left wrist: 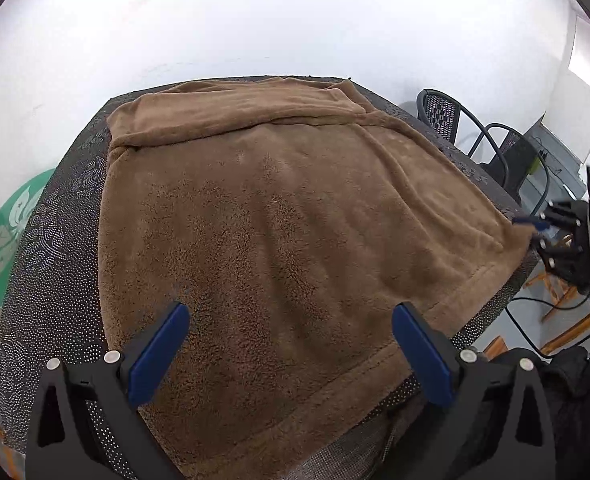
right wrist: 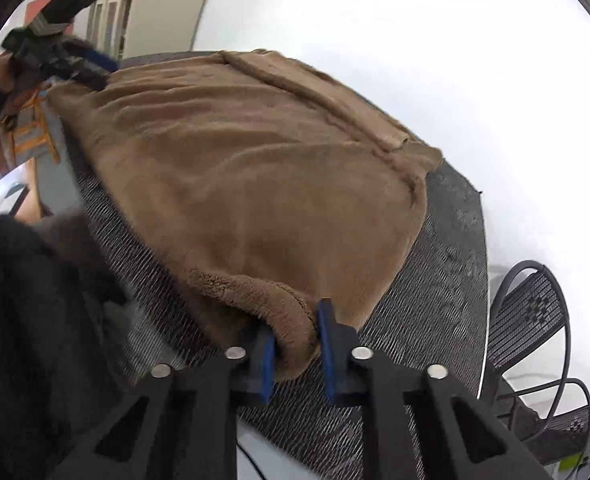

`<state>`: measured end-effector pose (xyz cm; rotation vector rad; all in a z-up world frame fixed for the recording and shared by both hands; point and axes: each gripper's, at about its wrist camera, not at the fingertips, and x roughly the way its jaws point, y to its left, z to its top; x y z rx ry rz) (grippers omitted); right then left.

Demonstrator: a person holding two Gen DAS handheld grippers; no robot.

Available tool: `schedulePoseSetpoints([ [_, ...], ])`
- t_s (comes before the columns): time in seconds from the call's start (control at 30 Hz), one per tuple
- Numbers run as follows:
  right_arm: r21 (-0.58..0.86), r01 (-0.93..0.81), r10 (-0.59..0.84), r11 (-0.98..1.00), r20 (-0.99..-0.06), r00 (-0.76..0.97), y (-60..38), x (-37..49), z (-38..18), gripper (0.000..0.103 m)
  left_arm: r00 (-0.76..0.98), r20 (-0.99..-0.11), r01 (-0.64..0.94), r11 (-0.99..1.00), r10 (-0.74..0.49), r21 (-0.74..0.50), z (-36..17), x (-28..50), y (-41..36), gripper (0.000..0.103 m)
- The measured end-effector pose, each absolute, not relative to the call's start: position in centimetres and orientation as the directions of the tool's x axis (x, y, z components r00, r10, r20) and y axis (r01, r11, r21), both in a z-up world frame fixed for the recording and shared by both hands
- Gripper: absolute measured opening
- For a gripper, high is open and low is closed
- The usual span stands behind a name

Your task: Fold clothes

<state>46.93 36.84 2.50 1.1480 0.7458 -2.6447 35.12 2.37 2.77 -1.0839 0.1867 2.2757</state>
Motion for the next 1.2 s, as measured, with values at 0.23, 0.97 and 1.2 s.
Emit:
schedulePoseSetpoints([
  [0.23,-0.293,0.18,0.057,-0.939,-0.647,-0.76,39.6,41.9,6.1,0.012,-0.536,-0.72,-0.535,-0.837,0.441,-0.114,3.5,35.6,-0.2,0.102],
  [0.97,-0.21,0.183,0.018,-0.96,-0.7,-0.714,41.7,37.4,4.3,0.012,-0.534,-0.791,-0.48,-0.877,0.299,-0.008,1.1,35.4,-1.5,0.044],
  [1.2,-0.212,0.201,0.01,-0.956,-0.712,-0.703,42.0,38.5,4.3,0.012,-0.558,-0.784,-0.42,-0.907,0.272,-0.016,2.5,34.1,-2.5,0.033],
])
